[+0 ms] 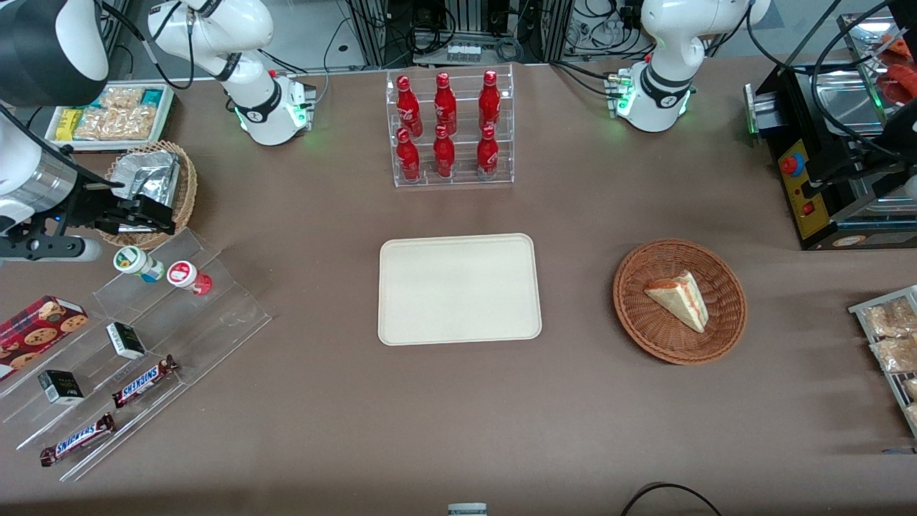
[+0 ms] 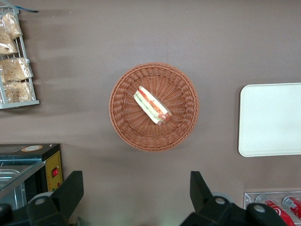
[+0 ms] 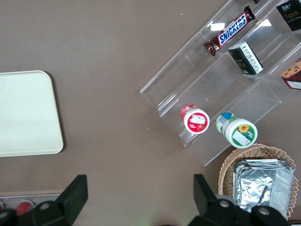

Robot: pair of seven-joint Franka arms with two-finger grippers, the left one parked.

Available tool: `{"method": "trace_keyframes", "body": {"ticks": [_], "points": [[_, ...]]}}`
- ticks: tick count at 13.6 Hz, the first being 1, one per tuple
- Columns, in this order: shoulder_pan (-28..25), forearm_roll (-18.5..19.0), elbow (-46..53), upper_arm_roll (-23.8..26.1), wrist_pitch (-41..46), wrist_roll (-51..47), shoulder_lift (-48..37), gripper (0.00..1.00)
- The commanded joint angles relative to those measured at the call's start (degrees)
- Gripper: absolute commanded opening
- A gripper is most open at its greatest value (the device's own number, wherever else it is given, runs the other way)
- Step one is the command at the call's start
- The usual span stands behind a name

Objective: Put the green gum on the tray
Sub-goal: 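Move the right gripper down over the green sunflower gum tub on the stand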

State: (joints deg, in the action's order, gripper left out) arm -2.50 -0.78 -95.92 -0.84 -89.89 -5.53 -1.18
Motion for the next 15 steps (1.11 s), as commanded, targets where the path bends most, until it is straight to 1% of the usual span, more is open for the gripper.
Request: {"method": "trace_keyframes", "body": {"ticks": [1, 4, 6, 8, 9, 10, 11, 15], "points": [[0.4, -0.7, 1.4, -1.0, 0.6, -0.3, 0.6, 1.00], [0.3, -1.0, -0.7, -1.6, 0.6, 0.7, 0.3, 1.00], [0.3, -2.1, -6.1, -3.8, -2.9, 3.7, -1.9, 1.00], [0.3, -2.0, -13.2, -6.7, -9.2, 15.2, -4.3, 1.00], [0.2, -1.6, -19.0, -8.2, -14.9, 20.6, -7.1, 1.00], [0.4, -0.8, -24.0, -8.6, -19.5, 26.2, -9.5, 0.99], [1.4, -0.1, -27.5, -9.4, -23.1, 31.5, -10.7, 0.99], [2.7, 0.2, -33.5, -13.0, -31.7, 47.8, -10.5, 0.99]]}}
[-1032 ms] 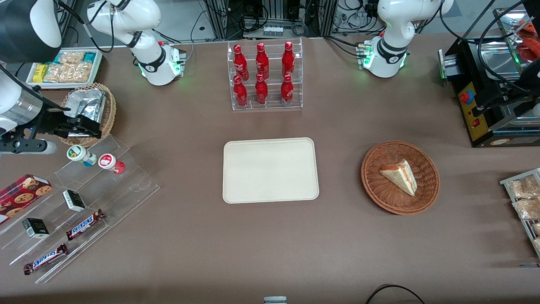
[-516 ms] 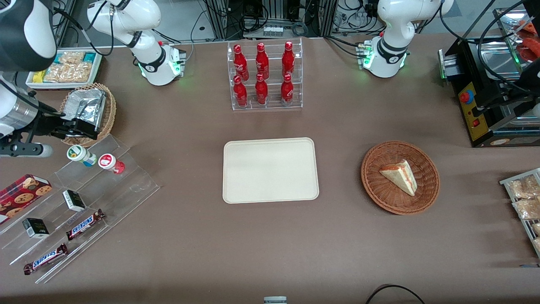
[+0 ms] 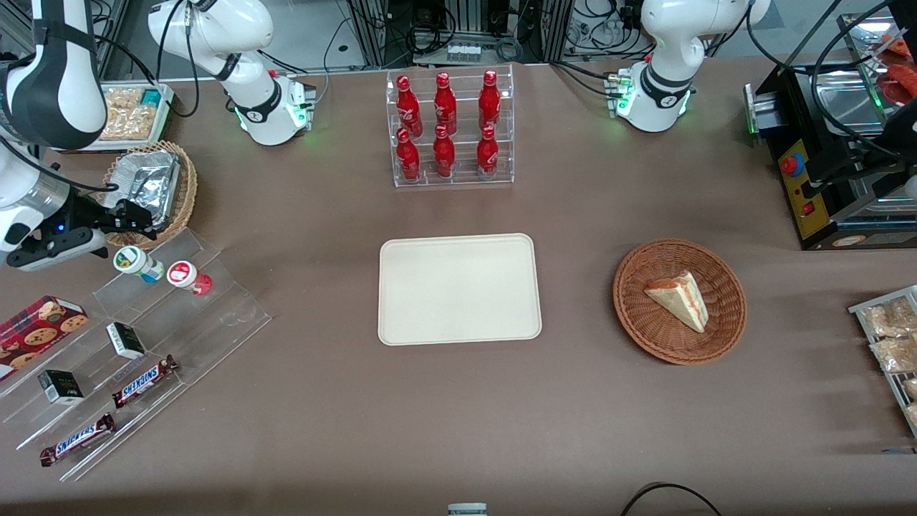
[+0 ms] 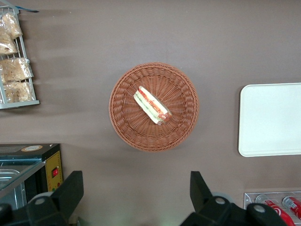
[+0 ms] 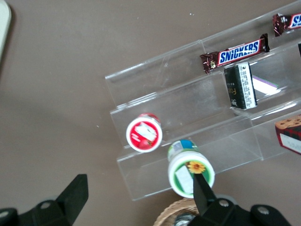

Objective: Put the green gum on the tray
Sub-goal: 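Move the right gripper down over the green sunflower gum tub on the stand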

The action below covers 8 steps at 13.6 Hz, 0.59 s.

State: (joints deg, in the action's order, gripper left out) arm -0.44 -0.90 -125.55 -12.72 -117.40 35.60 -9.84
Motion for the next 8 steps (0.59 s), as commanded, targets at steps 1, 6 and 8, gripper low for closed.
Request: {"method": "trace_keyframes", "body": {"ticks": [1, 6, 8], "points": [[1.5, 0.4, -4.8, -1.4, -5.8, 10.6, -1.6, 0.99], [3.7, 0.4, -7.0, -2.2, -12.6, 18.0, 1.4, 0.99], [3.7, 0.4, -7.9, -2.3, -14.5, 18.1, 2.4, 0.99]]}}
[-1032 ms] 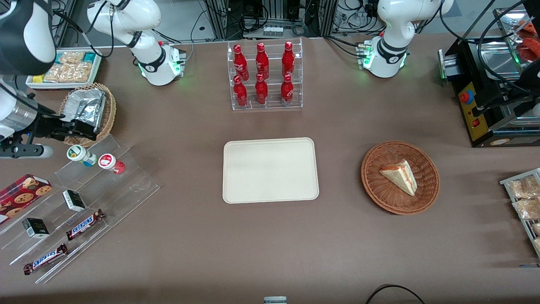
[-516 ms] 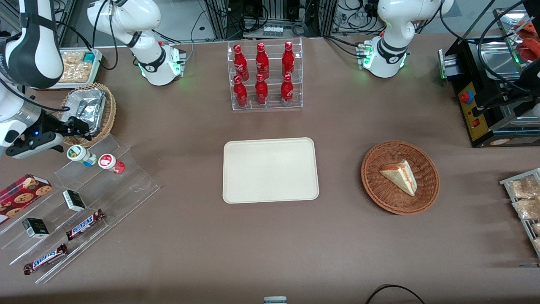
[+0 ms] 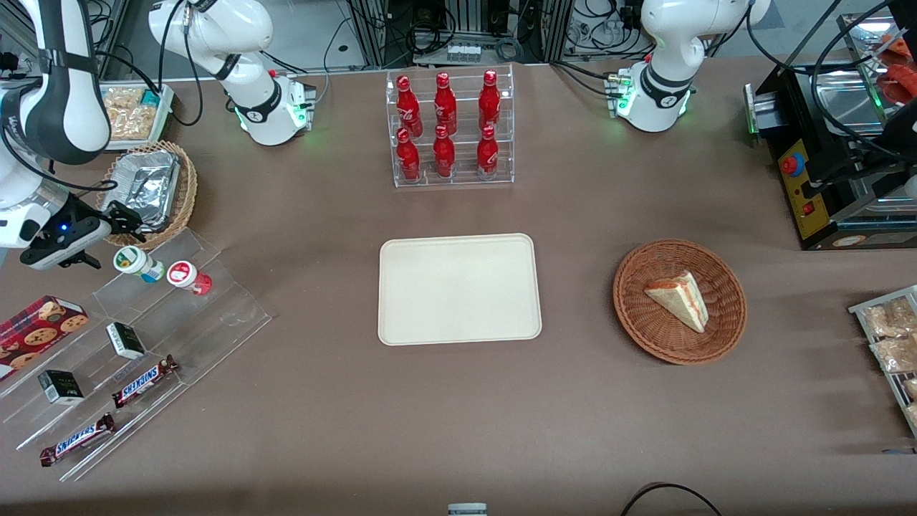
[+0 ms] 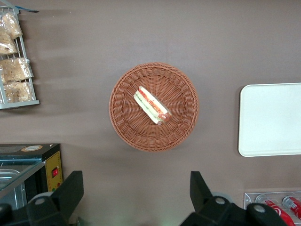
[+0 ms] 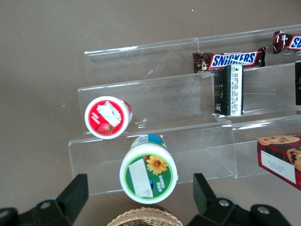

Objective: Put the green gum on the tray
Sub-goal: 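Move the right gripper down over the green sunflower gum tub on the stand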

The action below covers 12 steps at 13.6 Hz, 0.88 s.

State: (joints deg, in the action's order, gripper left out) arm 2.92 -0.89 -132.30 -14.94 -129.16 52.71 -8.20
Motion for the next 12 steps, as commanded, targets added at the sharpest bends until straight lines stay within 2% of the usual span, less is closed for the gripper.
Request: {"method": "trace_keyframes", "body": {"ticks": [1, 5, 6, 7, 8, 9, 12], "points": [[0.3, 0.4, -1.2, -0.1, -2.8, 1.1, 1.6, 0.99], [0.3, 0.4, -1.2, -0.4, -4.0, 1.1, 2.8, 0.99], [0.3, 0.4, -1.2, -0.5, -4.1, 1.2, 3.1, 0.96], [0.3, 0.4, -1.2, -0.5, -4.1, 1.1, 3.3, 0.76], [0.2, 0.4, -1.1, -0.5, -4.0, 1.1, 3.3, 0.23], [0.3, 0.3, -0.9, -0.5, -3.8, 0.8, 3.3, 0.00], [0.2, -0.2, 0.1, -0.5, -3.0, 0.5, 3.0, 0.00]]}}
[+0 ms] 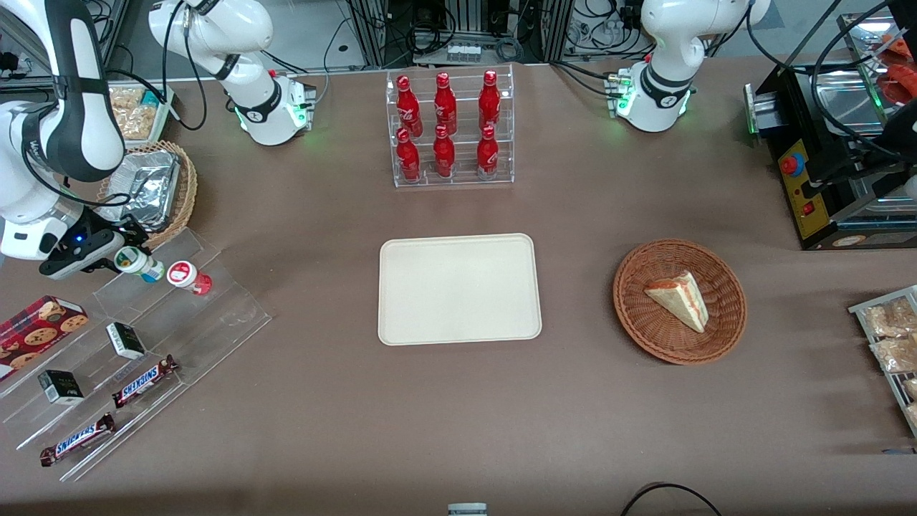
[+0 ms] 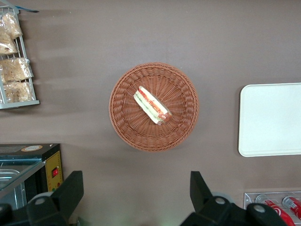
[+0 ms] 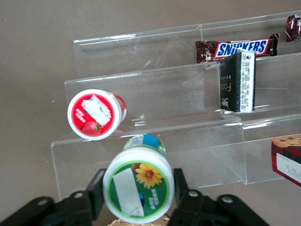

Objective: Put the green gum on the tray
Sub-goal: 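Close the right gripper on the green gum tub and lift it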

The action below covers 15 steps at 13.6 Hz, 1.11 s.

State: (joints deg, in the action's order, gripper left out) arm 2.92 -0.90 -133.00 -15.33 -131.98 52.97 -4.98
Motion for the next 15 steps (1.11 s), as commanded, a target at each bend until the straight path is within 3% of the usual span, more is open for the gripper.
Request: {"method": "trace_keyframes", "body": {"ticks": [1, 4, 8, 15], "points": [[-0.1, -0.2, 2.3, -0.1, 1.5, 0.1, -0.2, 0.00], [-0.7, -0.5, 11.3, 0.3, 11.8, -0.5, 0.5, 0.00], [-7.3, -1.6, 24.9, 0.4, 26.6, -9.4, 3.5, 0.00], [-25.1, -1.7, 32.1, 3.0, 27.7, -42.4, 9.6, 0.00]]}}
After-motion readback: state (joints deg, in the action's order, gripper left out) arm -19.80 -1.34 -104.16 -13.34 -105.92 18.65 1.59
